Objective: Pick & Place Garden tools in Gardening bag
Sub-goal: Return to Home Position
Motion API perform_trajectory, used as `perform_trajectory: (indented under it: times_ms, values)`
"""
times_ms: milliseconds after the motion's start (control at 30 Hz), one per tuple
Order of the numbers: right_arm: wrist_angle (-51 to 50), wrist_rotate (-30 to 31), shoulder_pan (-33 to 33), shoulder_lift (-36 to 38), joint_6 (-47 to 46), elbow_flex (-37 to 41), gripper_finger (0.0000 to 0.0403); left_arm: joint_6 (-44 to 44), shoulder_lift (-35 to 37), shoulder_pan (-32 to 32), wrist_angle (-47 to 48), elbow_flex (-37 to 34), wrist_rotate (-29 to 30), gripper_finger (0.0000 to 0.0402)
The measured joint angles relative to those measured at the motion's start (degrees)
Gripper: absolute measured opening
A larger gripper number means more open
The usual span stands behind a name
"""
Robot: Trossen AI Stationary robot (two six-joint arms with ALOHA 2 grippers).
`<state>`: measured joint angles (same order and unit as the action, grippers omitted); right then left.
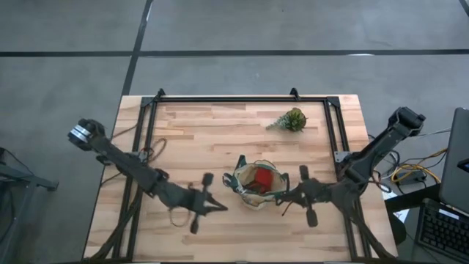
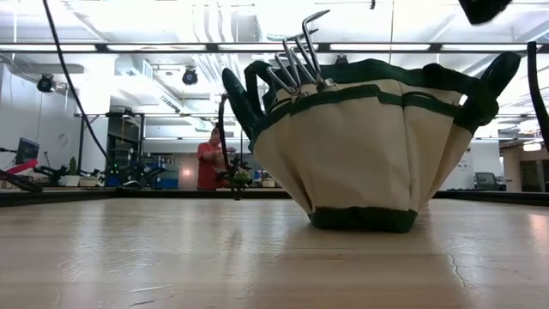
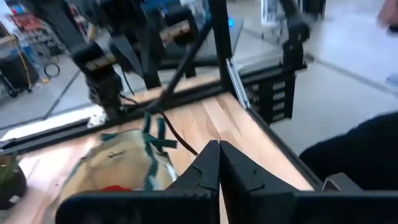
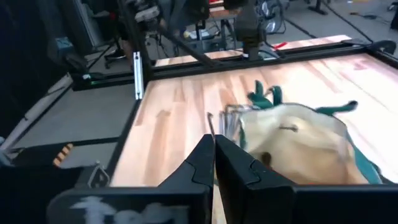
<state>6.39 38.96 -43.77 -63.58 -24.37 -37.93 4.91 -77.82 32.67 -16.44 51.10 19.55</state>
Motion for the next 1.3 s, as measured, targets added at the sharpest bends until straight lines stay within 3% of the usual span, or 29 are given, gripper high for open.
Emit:
perform_trajectory:
  times_ms: [133,267,400,733,867,967,1167,1300]
  values:
    - [2.3,1.6,0.0,5.3,2.2,5.4,0.0008,0.5,7.6,-0.9,-9.7,-10.2,-0.1,0.0003]
    - [11.1,2.8,0.0,9.9,9.9,11.8,0.0008,3.5,13.6,-2.3,-24.2,-22.0,-0.2,0.0003]
    - [20.7,2.8,0.1,13.4,16.4,17.1,0.0008,4.6,19.2,-3.2,-30.1,-30.1,-0.5,0.0007]
    - [21.6,2.4,2.1,22.8,19.1,24.9,0.0008,-2.3,33.9,-3.9,-31.8,-44.3,-0.2,0.0007]
    - [21.7,-1.4,4.9,29.4,20.9,28.7,0.0008,-5.2,40.7,-5.1,-33.6,-49.8,0.0,0.0006]
    - [22.0,-2.8,7.4,34.6,22.0,31.4,0.0008,-5.9,44.8,-7.1,-28.7,-50.4,1.1,0.0003]
    - [21.5,-10.2,10.8,44.6,23.5,37.2,0.0008,-5.8,49.8,-13.1,-23.9,-50.6,-10.2,0.0004]
    - [12.7,-10.7,11.2,50.3,21.8,37.4,0.0008,-9.0,52.9,-17.8,-16.2,-50.6,-13.5,0.0004]
